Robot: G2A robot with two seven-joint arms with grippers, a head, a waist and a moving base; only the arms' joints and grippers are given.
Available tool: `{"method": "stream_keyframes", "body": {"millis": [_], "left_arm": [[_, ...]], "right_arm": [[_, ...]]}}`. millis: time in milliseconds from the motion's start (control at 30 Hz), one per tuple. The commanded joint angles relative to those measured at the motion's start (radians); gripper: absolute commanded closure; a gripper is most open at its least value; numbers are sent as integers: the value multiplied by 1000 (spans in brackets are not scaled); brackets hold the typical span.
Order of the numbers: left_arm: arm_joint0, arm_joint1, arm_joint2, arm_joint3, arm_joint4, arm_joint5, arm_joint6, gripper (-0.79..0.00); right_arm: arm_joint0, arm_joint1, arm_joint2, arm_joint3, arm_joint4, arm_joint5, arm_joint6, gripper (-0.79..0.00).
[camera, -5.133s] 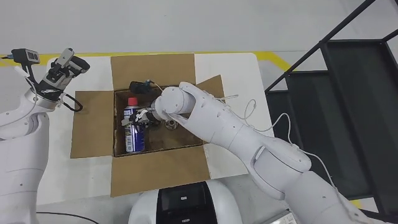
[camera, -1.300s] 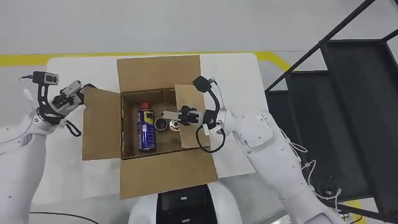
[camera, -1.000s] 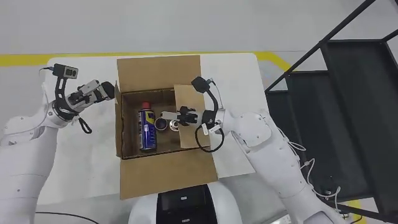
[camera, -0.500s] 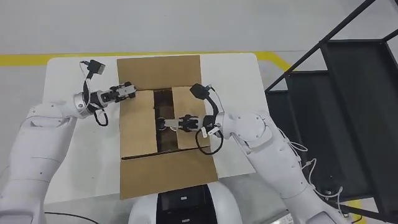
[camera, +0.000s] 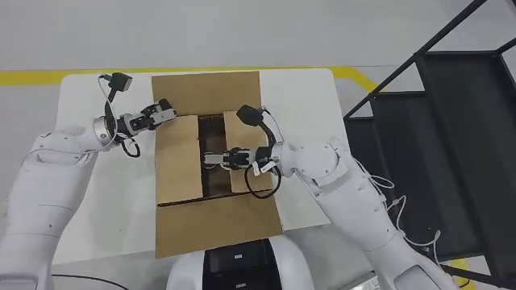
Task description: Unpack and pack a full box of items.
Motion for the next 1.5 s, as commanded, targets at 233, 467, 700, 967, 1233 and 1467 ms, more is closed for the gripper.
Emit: {"method": "stream_keyframes", "body": {"millis": [233,467,700,967,1233,1467], "left_arm": [[8,11,-29,8,-71,-14,14,-785],[17,12,-19,2,-63,-24,24,-785],[4,7,4,8,-32,-43,43,-785],[-11,0,34,13,6,-58,58,-785],[-27,-6,40,41,24,-68,96,-785],[-46,-11,27,76,42,-78,176,-785]], "right_arm": [[-220,61,263,-211,-97,136,115,-785],[-395,88,364,-276,-139,214,178,-785],[-437,95,299,-222,-95,189,213,-785],[-423,94,213,-159,36,106,235,-785],[-418,93,223,-154,293,-96,198,-785],[-356,93,208,-95,375,-165,132,-785]]}}
